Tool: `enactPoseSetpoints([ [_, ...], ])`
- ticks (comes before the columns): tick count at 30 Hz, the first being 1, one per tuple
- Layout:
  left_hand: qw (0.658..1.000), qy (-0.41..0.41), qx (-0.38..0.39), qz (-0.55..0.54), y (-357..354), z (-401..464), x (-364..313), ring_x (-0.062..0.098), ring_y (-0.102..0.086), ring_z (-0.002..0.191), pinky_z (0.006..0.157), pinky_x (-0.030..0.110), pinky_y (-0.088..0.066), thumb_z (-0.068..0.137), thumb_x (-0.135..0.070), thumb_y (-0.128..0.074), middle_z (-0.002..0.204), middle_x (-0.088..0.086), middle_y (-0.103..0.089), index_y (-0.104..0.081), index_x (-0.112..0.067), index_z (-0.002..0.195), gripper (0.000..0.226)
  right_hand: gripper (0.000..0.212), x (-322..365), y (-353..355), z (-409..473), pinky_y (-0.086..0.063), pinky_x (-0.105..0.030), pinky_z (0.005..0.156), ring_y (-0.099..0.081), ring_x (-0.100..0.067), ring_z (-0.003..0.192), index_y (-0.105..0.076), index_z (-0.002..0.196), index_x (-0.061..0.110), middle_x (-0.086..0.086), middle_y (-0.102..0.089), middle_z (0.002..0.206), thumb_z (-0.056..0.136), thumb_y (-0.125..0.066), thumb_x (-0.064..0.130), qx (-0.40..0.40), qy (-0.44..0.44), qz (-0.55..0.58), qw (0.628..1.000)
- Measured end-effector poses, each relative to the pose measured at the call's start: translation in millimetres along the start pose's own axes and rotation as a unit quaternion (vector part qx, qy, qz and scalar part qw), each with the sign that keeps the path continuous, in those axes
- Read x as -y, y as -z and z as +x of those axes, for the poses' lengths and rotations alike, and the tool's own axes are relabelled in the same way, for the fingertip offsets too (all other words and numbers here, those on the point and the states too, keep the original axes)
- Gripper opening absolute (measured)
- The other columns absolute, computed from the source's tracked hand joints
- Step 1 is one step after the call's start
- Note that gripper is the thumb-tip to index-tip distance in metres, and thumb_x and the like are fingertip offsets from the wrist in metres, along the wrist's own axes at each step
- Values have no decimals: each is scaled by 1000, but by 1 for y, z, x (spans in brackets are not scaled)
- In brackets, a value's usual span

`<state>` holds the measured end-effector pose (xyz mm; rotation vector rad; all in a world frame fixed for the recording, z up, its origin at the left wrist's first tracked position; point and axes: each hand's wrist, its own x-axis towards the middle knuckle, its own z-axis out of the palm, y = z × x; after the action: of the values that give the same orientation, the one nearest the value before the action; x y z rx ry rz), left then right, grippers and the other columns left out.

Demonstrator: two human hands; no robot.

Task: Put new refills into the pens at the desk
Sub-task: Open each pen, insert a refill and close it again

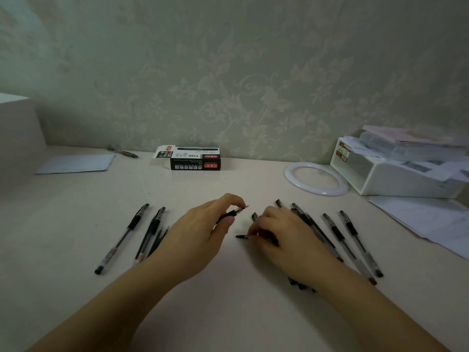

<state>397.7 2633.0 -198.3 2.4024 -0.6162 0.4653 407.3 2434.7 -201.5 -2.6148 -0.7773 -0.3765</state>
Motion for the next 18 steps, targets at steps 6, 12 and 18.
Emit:
enactPoseSetpoints([
  [6, 1000, 5, 11, -7, -1, 0, -1, -5, -54, 81, 68, 21, -46, 99, -26, -43, 77, -28, -50, -46, -45, 117, 27, 20, 5, -6, 0, -42, -28, 80, -47, -13, 91, -71, 110, 27, 6, -55, 95, 96, -57, 32, 13, 2, -7, 1000],
  [12, 999, 17, 11, -27, -2, 0, 2, -4, -56, 79, 65, 10, -41, 99, -23, -45, 77, -19, -55, -48, -46, 118, 30, 22, 4, -8, 0, -43, -25, 82, -51, -11, 92, -72, 112, 24, 6, -58, 96, 94, -61, 31, 7, -4, 9, 1000],
  [18, 993, 23, -2, -112, -2, 1, -5, -5, -62, 83, 66, 6, -41, 99, -26, -47, 84, -22, -57, -48, -53, 118, 33, 10, 11, 3, 3, -50, -10, 70, -69, 0, 82, -76, 94, 33, 12, -75, 86, 91, -67, 33, -101, -145, 391, 903],
])
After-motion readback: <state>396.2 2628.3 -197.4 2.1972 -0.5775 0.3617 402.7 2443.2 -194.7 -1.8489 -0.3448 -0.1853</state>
